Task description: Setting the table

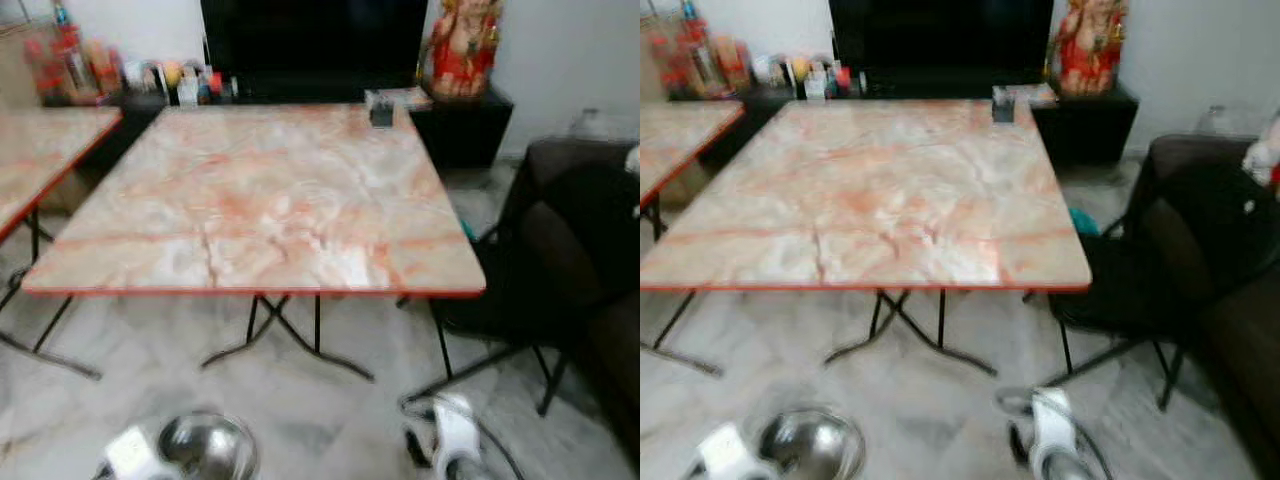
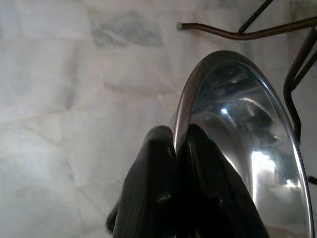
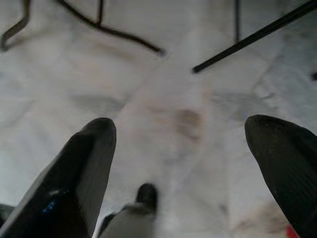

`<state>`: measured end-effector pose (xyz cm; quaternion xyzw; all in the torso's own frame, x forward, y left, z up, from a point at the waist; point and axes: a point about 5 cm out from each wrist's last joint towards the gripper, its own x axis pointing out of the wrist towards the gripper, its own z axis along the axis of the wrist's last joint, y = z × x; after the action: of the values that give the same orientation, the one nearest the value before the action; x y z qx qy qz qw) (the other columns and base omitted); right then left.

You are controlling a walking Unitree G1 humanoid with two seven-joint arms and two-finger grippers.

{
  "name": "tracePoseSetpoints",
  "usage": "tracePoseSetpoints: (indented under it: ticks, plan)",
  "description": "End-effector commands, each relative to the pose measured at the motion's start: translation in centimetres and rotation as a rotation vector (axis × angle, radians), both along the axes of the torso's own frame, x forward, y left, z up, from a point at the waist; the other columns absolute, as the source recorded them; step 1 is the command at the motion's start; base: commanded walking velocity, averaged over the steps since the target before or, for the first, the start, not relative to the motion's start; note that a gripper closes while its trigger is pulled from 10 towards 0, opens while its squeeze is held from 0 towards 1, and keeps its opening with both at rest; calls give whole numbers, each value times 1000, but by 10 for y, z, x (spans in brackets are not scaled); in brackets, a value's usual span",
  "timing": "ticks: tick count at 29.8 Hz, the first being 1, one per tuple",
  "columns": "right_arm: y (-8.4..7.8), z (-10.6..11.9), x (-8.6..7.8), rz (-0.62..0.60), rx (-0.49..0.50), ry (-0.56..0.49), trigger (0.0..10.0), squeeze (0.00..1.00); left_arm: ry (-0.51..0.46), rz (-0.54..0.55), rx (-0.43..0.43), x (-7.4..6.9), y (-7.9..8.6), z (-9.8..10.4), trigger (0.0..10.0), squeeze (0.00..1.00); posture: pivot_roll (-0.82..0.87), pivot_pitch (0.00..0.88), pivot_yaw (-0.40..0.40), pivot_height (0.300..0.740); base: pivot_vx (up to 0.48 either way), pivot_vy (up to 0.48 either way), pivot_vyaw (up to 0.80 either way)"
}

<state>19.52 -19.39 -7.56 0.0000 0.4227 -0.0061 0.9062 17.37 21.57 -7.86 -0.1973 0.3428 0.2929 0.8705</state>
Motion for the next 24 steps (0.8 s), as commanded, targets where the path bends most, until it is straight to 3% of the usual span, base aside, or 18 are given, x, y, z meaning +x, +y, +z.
tracePoseSetpoints:
  ticks: [1,7,12,16,18,19,21,24]
  plan:
    - [14,3,9,17,32,-24,10000,0,-1,14,63,-3,17,3,10000,0,58,0,-28,732,0,0,0]
    - [15,2,8,24,34,-22,10000,0,-7,44,85,-8,23,4,10000,0,66,0,-34,732,0,0,0]
    - [14,2,7,24,32,-20,10000,0,-69,110,122,-7,35,11,10000,0,67,0,-35,732,0,0,0]
    - [14,2,7,24,33,-20,10000,0,-133,214,276,-3,61,29,10000,0,75,0,-34,732,0,0,0]
    - [14,2,6,26,33,-18,10000,0,-182,313,400,-3,80,45,10000,0,85,0,-37,732,0,0,0]
    - [14,2,6,26,33,-18,10000,0,-182,313,400,-3,80,45,10000,0,85,0,-37,732,0,0,0]
    - [15,1,6,37,33,-14,10000,0,-265,422,510,-4,102,67,10000,0,102,3,-45,732,0,0,0]
    - [17,1,6,46,35,-12,10000,0,-344,473,608,-3,116,88,10000,0,108,5,-47,732,0,0,0]
